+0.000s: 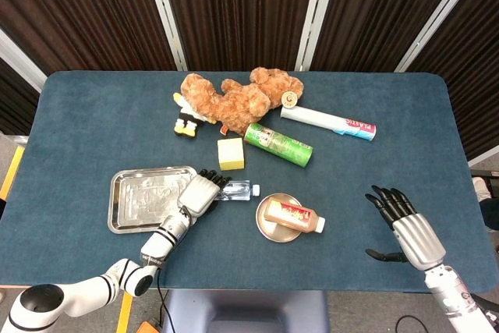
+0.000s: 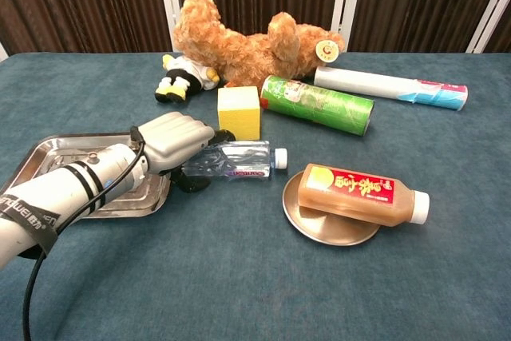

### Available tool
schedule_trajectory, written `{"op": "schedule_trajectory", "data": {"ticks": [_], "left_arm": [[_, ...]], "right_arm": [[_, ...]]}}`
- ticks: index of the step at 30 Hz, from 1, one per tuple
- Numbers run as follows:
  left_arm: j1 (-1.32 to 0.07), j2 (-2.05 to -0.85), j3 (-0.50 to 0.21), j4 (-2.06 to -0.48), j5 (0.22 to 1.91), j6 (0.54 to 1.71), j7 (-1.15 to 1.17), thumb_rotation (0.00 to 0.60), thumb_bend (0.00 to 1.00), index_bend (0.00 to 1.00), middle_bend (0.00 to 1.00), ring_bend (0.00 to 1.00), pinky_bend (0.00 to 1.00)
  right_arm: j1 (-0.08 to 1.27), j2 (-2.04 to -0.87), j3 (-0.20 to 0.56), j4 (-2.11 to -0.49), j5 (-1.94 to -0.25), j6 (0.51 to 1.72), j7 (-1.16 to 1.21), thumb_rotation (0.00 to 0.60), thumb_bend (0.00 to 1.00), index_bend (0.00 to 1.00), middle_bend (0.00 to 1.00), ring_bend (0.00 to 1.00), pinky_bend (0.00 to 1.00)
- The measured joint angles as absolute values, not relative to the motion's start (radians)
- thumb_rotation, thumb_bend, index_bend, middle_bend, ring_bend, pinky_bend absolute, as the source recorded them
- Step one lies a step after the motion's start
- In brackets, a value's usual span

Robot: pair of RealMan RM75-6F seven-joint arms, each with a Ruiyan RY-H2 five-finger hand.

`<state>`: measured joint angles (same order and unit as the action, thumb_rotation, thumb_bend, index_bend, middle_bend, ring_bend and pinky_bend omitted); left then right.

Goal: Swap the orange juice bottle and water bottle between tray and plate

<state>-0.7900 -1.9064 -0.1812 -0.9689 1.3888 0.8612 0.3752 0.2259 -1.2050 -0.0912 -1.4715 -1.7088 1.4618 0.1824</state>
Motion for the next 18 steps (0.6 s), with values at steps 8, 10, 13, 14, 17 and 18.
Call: {"op": "schedule_trajectory", "data": {"ticks": [8,10,13,14,17,18], "left_arm": [[-0.791,-1.913,-0.169,-0.946,1.403,0.910,0.294,0.600,0.49,0.64,0.74,0.59,0.55],[-0.788,-1.915,-0.169,-0.942,1.407,0.928,0.280,0.600,0.52,0.68,0.78,0.62,0.58],[-0.783,-1.913,-0.166,-0.937,1.419,0.964,0.247,0.600,0.53,0.69,0.79,0.63,0.60],[-0.781,-1.908,-0.165,-0.938,1.424,0.976,0.234,0.600,0.54,0.69,0.80,0.63,0.61],[-0.774,-1.888,-0.162,-0.950,1.433,1.002,0.210,0.600,0.55,0.70,0.80,0.64,0.61],[-0.771,-1.881,-0.162,-0.957,1.435,1.008,0.203,0.600,0.55,0.70,0.81,0.64,0.62]], "right_arm": [[0.225,-1.213,-0.085,-1.468,-1.709,1.449,0.174,0.600,0.14,0.00,0.01,0.00,0.00],[0.225,-1.214,-0.085,-1.468,-1.712,1.447,0.172,0.600,0.14,0.00,0.01,0.00,0.00],[0.225,-1.217,-0.085,-1.467,-1.713,1.441,0.171,0.600,0.14,0.00,0.01,0.00,0.00],[0.224,-1.217,-0.085,-1.467,-1.714,1.441,0.170,0.600,0.14,0.00,0.01,0.00,0.00],[0.223,-1.218,-0.085,-1.468,-1.717,1.439,0.167,0.600,0.14,0.00,0.01,0.00,0.00],[0.223,-1.218,-0.085,-1.468,-1.717,1.439,0.166,0.600,0.14,0.00,0.01,0.00,0.00]]}}
